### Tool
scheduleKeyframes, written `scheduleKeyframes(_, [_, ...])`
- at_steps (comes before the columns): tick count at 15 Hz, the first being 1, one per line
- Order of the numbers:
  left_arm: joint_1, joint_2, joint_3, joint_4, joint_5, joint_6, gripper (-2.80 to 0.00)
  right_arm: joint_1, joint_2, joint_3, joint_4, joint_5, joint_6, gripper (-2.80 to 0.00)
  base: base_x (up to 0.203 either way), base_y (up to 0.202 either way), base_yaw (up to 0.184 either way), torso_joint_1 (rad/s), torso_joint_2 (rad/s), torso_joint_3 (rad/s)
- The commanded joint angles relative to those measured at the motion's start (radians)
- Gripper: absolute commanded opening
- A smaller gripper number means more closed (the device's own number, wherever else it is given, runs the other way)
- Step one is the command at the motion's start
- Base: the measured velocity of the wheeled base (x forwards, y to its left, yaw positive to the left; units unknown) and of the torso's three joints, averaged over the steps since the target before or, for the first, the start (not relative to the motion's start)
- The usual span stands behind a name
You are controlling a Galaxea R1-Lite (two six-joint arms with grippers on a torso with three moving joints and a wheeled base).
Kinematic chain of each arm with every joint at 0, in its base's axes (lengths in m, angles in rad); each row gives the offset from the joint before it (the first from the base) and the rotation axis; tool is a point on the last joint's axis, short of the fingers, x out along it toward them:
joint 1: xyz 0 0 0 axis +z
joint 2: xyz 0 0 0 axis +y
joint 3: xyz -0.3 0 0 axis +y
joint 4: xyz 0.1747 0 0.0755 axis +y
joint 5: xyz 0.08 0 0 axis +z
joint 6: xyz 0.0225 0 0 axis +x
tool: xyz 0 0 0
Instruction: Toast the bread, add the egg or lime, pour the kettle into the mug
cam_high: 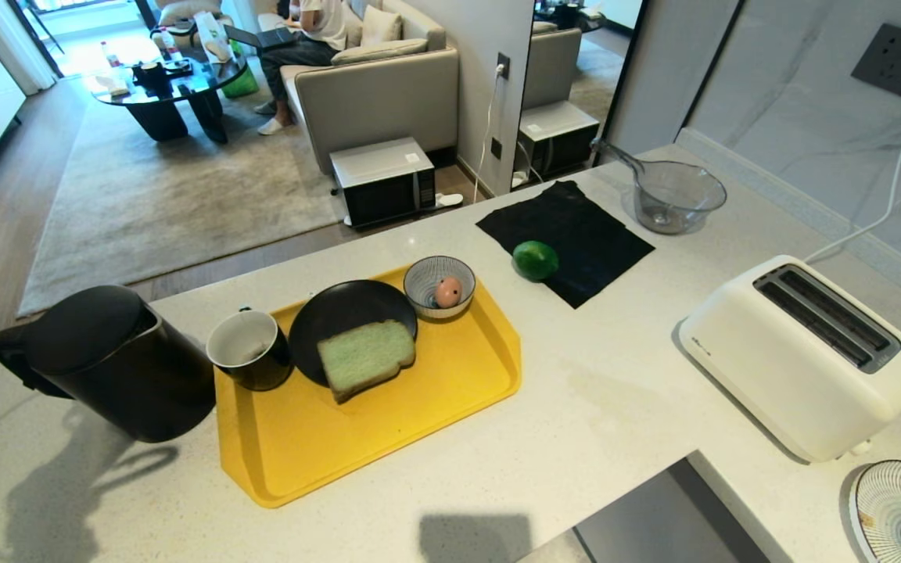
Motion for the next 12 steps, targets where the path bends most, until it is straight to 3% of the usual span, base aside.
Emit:
scheduleKeyframes(1, [-0.113, -0.075, -0.083, 0.075, 0.058, -0.008, -2.8, 0.001, 0.0, -0.001, 0.0, 0.0, -0.002, -2.8, 0.0, 0.0, 0.0, 0.0, 0.0, 0.0])
scheduleKeyframes(5, [-0.28, -0.266, -0.157, 0.39, 0.189, 0.012, -2.8, 0.001, 0.0, 0.0, 0.0, 0.0, 0.0, -2.8, 0.0, 0.0, 0.0, 0.0, 0.0, 0.0])
scheduleKeyframes(9, [-0.512, -0.428, -0.21, 0.826, 0.371, 0.208, -2.8, -0.001, 0.0, 0.0, 0.0, 0.0, 0.0, -2.8, 0.0, 0.0, 0.0, 0.0, 0.0, 0.0])
scheduleKeyframes(12, [-0.564, -0.563, -0.235, 1.074, 0.467, 0.288, -2.8, -0.001, 0.0, 0.0, 0.0, 0.0, -0.001, -2.8, 0.0, 0.0, 0.0, 0.0, 0.0, 0.0])
